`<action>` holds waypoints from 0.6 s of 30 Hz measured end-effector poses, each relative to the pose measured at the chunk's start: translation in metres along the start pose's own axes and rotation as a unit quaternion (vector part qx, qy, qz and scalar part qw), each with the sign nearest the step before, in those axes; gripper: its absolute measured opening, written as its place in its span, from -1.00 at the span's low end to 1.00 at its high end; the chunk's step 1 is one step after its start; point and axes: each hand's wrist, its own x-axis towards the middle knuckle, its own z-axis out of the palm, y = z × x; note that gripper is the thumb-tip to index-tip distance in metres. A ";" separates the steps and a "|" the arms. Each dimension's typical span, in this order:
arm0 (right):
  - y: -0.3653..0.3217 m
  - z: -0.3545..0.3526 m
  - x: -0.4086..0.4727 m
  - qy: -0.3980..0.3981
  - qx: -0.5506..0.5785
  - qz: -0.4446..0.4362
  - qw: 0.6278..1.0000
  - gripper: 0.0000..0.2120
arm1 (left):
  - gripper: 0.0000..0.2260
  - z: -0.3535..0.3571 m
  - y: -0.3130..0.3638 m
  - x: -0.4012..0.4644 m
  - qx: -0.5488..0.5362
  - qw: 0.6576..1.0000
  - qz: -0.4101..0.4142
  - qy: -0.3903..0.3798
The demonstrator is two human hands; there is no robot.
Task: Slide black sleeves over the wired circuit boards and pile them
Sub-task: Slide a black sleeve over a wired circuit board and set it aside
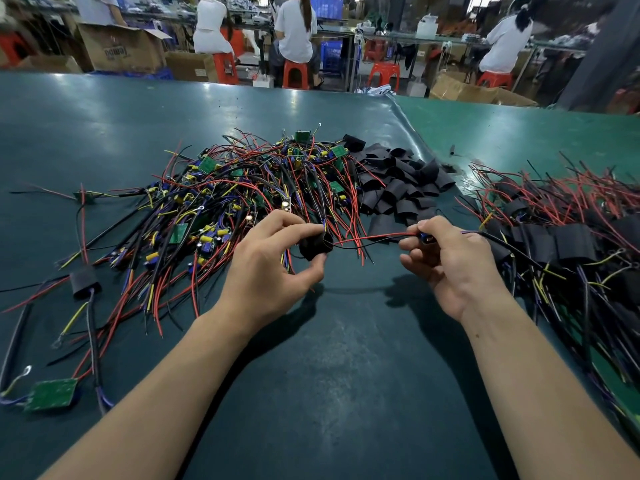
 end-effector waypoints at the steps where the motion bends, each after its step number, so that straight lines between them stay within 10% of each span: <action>1: 0.000 0.000 0.000 0.001 0.001 -0.002 1.000 -0.81 | -0.73 0.000 0.000 0.000 0.004 1.000 0.006 -0.004; 18: 0.017 0.020 -0.022 -0.176 -0.115 -0.168 0.963 -0.75 | -0.73 0.001 0.009 -0.002 -0.003 0.998 0.059 -0.010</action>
